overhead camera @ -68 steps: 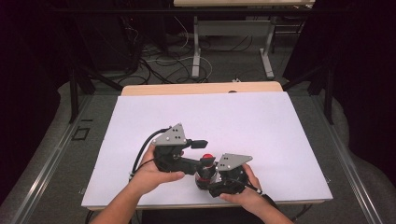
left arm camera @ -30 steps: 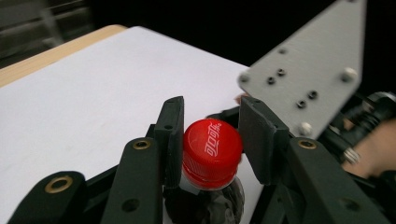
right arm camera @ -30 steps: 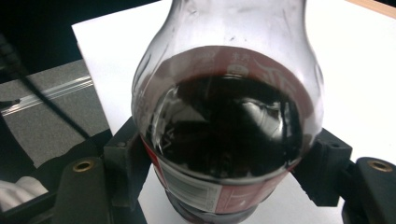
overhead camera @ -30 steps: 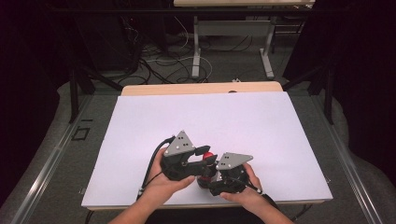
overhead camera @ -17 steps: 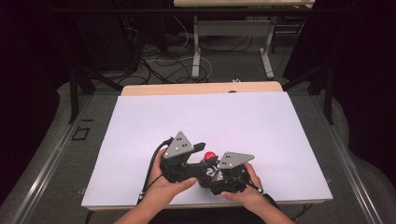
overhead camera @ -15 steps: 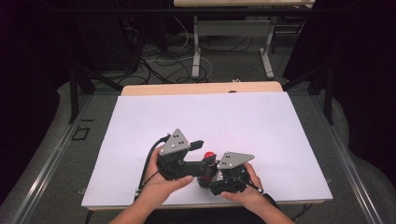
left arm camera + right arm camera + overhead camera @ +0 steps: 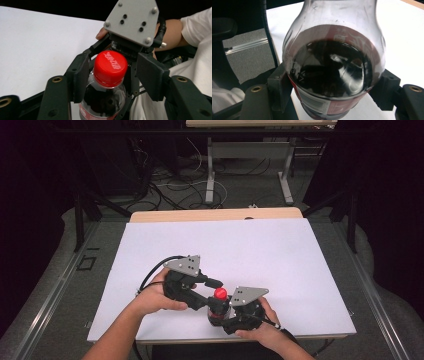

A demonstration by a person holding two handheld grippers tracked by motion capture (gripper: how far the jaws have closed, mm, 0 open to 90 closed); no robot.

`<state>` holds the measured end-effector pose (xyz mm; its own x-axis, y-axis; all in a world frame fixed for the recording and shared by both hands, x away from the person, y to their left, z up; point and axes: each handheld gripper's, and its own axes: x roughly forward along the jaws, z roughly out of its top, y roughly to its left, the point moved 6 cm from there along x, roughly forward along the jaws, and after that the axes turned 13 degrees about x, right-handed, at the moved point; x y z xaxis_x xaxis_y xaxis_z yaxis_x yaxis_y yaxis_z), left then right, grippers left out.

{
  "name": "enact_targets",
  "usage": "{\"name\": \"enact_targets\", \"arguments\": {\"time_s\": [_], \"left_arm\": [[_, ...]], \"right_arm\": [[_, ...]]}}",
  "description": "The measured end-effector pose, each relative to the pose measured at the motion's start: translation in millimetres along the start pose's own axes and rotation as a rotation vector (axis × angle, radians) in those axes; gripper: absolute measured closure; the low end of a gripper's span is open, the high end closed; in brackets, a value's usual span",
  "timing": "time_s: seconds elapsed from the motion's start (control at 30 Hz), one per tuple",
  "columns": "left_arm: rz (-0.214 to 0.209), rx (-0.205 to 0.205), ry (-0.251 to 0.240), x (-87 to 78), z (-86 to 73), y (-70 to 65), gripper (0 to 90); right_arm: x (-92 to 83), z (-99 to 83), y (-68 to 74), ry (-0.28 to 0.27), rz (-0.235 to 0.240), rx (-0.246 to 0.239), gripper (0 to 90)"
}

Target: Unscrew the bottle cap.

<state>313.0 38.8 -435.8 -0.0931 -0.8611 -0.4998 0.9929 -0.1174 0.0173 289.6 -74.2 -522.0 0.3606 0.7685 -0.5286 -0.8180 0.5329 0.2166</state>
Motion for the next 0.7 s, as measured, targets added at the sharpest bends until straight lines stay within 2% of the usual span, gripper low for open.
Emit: {"name": "enact_targets", "arguments": {"time_s": [0.1, 0.17, 0.27, 0.33, 0.4, 0.47, 0.57, 0.67, 0.7], "left_arm": [[-0.038, -0.001, -0.047, 0.0, 0.5, -1.0, 46.1], [-0.049, 0.005, -0.066, -1.0, 1.1, -1.2, 49.2], [-0.032, 0.007, -0.076, -2.7, 1.0, 0.7, 53.1], [-0.012, 0.01, -0.075, -3.5, 0.5, 2.3, 59.8], [0.007, 0.014, -0.073, -3.1, 0.8, 1.2, 60.6], [0.038, 0.024, -0.061, -1.8, 1.6, -0.5, 60.9], [0.113, 0.009, -0.048, 1.7, 4.0, -3.4, 61.2], [0.222, -0.001, -0.022, 6.2, 6.8, -6.8, 61.5], [0.265, -0.012, -0.016, 8.1, 7.8, -8.4, 61.5]], "right_arm": [[0.3, -0.6, 1.6, 0.01, 0.006, 0.001, 28.9], [1.2, -0.6, 1.7, 0.003, 0.003, -0.001, 28.9], [1.4, -1.1, 1.7, 0.009, 0.007, 0.001, 28.9], [1.2, -1.1, 1.9, 0.01, 0.008, 0.004, 28.9], [1.0, -1.0, 1.4, 0.014, 0.01, 0.0, 28.9], [0.8, -1.2, 0.4, 0.016, 0.001, 0.003, 28.9], [1.4, -1.0, -1.6, 0.008, -0.013, 0.019, 28.9], [0.6, -1.2, -4.2, 0.008, -0.024, 0.038, 28.9], [0.5, -0.6, -6.8, -0.003, -0.045, 0.056, 29.0]]}}
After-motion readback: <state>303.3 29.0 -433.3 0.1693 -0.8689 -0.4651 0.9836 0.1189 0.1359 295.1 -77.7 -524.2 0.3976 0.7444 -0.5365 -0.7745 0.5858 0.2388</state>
